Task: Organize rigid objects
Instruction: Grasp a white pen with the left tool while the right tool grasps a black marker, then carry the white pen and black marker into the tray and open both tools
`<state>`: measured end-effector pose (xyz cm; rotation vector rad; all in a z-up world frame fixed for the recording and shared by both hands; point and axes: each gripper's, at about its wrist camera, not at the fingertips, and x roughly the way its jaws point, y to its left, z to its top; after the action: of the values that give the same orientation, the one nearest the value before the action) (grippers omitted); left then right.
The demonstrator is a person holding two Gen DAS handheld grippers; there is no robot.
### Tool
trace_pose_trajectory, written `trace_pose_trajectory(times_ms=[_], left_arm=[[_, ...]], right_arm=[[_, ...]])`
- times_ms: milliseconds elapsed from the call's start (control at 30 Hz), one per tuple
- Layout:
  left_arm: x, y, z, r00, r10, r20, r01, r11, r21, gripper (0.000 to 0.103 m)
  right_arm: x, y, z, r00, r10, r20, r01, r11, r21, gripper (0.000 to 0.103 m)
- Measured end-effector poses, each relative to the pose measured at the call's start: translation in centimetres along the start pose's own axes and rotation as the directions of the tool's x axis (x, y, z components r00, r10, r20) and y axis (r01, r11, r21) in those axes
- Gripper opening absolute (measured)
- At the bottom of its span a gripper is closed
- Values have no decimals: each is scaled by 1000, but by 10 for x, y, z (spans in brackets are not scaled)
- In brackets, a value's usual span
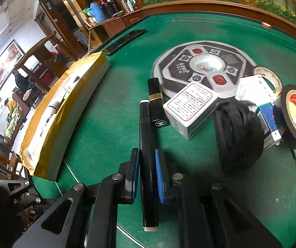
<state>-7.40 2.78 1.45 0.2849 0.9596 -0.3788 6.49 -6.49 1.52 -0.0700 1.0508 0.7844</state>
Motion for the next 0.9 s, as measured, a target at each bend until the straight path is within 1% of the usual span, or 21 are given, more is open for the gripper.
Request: trace_pose_trajectory(times_ms=[33,67,133,200,300,400,467,500,567,600,633,667,700,833,867,900], left_arm=[[2,5,1,1000,-12,1,12,999,-38,34],[4,8,3,1000,-18,3,18,998,-53,27],[5,0,5,1000,4,6,-4,1000,5,22],[5,-12,5,999,48,8,-48,996,81,22],[6,-21,11,998,60,-4,-58,984,167,21],[10,-25,13,999,40,-23,-33,966,257,22],[10,-26,15,1000,24,-15,-19,962,271,22],[12,-24,18,1000,17,-9,-14,966,260,22],[11,-21,19,1000,15,-12,-12,975,220,14],[10,-19,19,1000,8,-9,-7,985,173,14],[11,-14,19,1000,-13,-7,14,991,134,14],[9,-6,16,999,-44,-7,44,996,83,14],[8,-3,13,999,-49,-9,50,997,56,15],[1,11,1,1000,-8,-22,7,1000,-18,14],[1,13,0,1000,-5,-26,4,1000,-25,14],[0,13,-1,1000,-4,-29,4,1000,-13,15]], right_arm=[[0,-1,0,1000,-5,-1,5,1000,1,14],[1,-2,0,1000,-14,-3,14,1000,1,14],[1,-3,-1,1000,-20,-5,20,1000,7,14],[0,-4,-1,1000,-26,-7,26,1000,6,15],[0,-5,-1,1000,-22,-7,22,1000,10,15],[-1,-6,0,1000,-27,-4,27,1000,3,15],[-1,-6,0,1000,-27,-3,27,1000,1,15],[-1,-6,-1,1000,-27,-3,27,1000,2,15],[-1,-6,0,1000,-25,-3,25,1000,5,15],[-2,-7,0,1000,-23,-4,23,1000,8,15],[-2,-8,0,1000,-24,-4,24,1000,13,15],[-3,-8,0,1000,-26,-2,26,1000,15,15],[-3,-9,0,1000,-30,-1,30,999,17,15],[-6,-13,1,999,-49,3,49,999,24,15],[-6,-13,1,999,-51,2,51,998,27,15],[-5,-14,0,999,-52,0,52,998,29,15]])
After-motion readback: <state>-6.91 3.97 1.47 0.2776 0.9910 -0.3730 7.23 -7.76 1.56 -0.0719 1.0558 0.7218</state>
